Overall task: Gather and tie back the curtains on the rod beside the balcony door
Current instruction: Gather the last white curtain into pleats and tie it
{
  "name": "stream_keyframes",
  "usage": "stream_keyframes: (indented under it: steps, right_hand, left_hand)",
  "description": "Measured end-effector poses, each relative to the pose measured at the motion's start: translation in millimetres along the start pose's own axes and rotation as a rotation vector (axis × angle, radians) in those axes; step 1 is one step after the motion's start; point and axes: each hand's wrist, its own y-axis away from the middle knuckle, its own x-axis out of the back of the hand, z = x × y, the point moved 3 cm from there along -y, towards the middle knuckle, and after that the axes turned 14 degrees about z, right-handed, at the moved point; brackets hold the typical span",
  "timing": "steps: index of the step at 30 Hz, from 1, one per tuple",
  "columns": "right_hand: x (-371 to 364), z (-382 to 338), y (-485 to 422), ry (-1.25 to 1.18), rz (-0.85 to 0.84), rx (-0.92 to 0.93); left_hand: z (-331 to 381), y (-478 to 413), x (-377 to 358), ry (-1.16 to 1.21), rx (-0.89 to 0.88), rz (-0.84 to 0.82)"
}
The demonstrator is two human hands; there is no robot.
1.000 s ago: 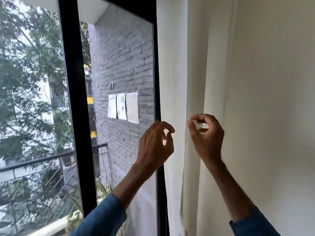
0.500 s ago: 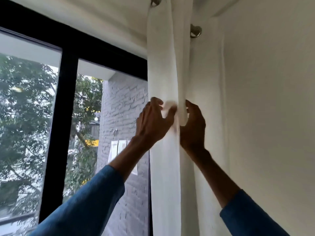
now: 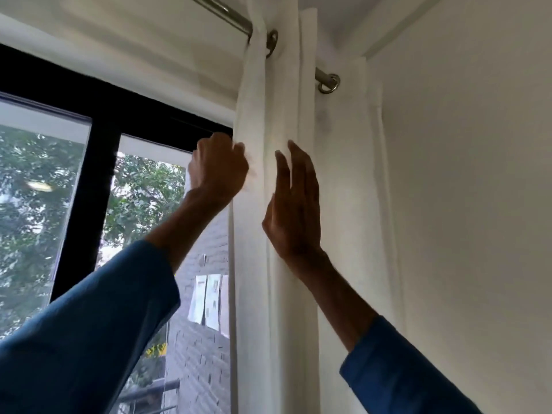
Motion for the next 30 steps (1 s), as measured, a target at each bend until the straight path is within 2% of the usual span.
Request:
stream_keyframes:
  steps: [3, 7, 11, 17, 19, 24, 26, 29, 30]
  right_hand:
    - [-22, 5, -21, -0.048, -0.063, 0.016]
    - [-45, 30, -46, 0.051, -0.12, -0.184]
    - [-55, 36, -73, 0.08, -0.202, -0.292]
    - [-64, 16, -77, -0.092, -0.295, -0.476]
    - [-66, 5, -77, -0.106, -0.266, -0.485]
    - [-68, -14, -87, -0.031, -0.069, -0.454]
    - [-73, -22, -89, -0.12, -0.116, -0.552]
    - [-85, -31, -85, -0.415, -0.268, -0.858]
    - [-86, -35, -85, -0.488, -0.27, -0.928]
  left_hand:
    - [-17, -7, 5, 0.018, -0.018, 0.018]
    - [-43, -17, 13, -0.024, -0.053, 0.005]
    - [-68, -44, 54, -0.168, -0.051, 0.082]
    - [-140, -102, 111, -0.249, -0.048, 0.212]
    - [-160, -115, 138, -0.336, -0.053, 0.293]
    - [-160, -125, 217, -0.432, -0.056, 0.45]
    - [-161, -129, 229, -0.424, -0.054, 0.467]
    - [-158, -128, 232, -0.388, -0.019, 0.445]
    - [-157, -126, 231, -0.384, -0.035, 0.431]
